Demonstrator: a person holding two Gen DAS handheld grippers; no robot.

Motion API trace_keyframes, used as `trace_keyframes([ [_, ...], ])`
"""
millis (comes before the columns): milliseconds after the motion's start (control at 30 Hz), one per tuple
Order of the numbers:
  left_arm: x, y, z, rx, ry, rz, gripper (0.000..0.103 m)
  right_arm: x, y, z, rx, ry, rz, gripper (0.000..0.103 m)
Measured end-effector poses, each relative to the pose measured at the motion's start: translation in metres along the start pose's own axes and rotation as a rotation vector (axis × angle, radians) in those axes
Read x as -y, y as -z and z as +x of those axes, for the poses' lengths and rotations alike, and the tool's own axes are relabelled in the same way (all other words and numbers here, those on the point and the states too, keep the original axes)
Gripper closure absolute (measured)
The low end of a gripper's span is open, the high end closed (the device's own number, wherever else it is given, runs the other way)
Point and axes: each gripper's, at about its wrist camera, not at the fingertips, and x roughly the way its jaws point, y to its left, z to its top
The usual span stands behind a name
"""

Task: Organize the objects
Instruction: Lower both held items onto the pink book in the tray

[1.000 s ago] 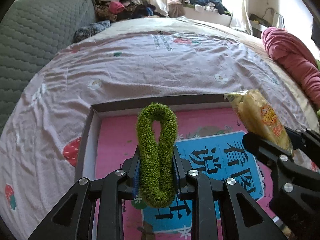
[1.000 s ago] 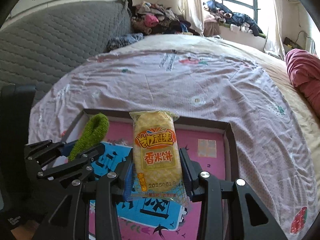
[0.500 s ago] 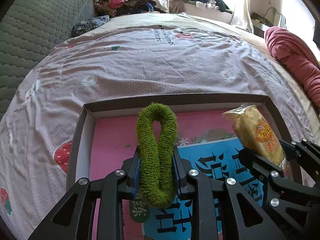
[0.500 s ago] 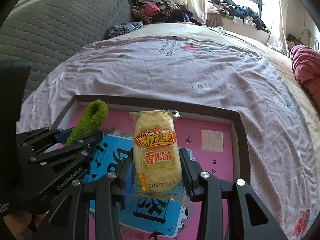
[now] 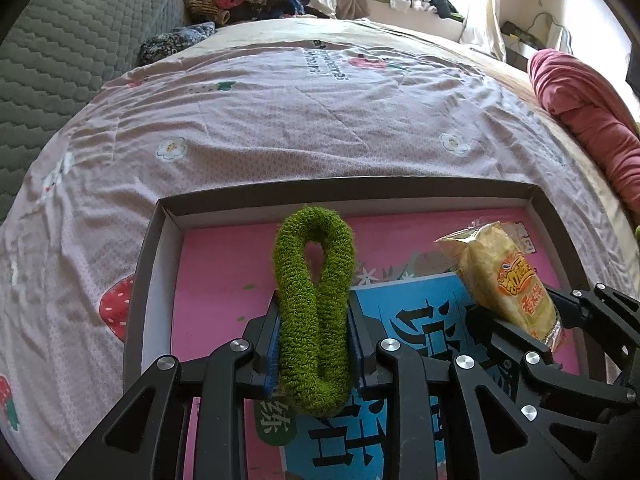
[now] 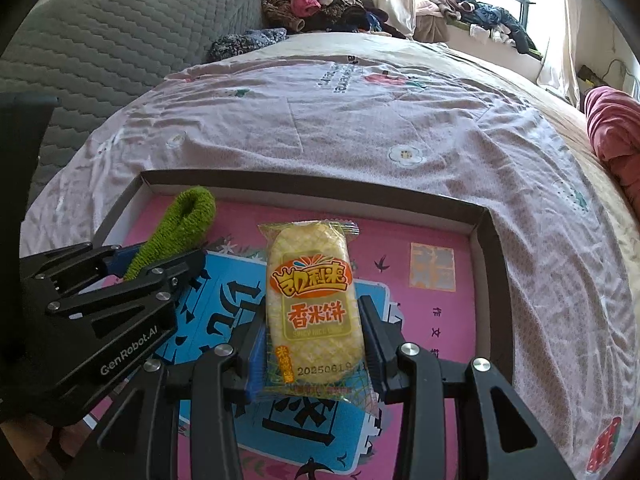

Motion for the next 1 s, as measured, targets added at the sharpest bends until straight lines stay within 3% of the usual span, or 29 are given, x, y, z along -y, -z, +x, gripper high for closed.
trace_keyframes([
  [300, 0.0019, 0.0005, 0.0000, -0.001, -0.011, 0.002, 0.069, -0.0004, 0.0026, 0.0063, -0.029, 0.006, -0.007, 0.061],
  [467, -0.0018, 0.0006, 0.0008, -0.009, -0.010, -0.010, 0.054, -0.0021, 0.0028, 0.0070, -0.032, 0.017, -0.012, 0.061],
  [1000, -0.0045, 0.0022, -0.0043, -0.007, -0.030, -0.011, 0.039, 0.0006, 0.0036, 0.0029, -0.036, 0.025, -0.001, 0.059],
])
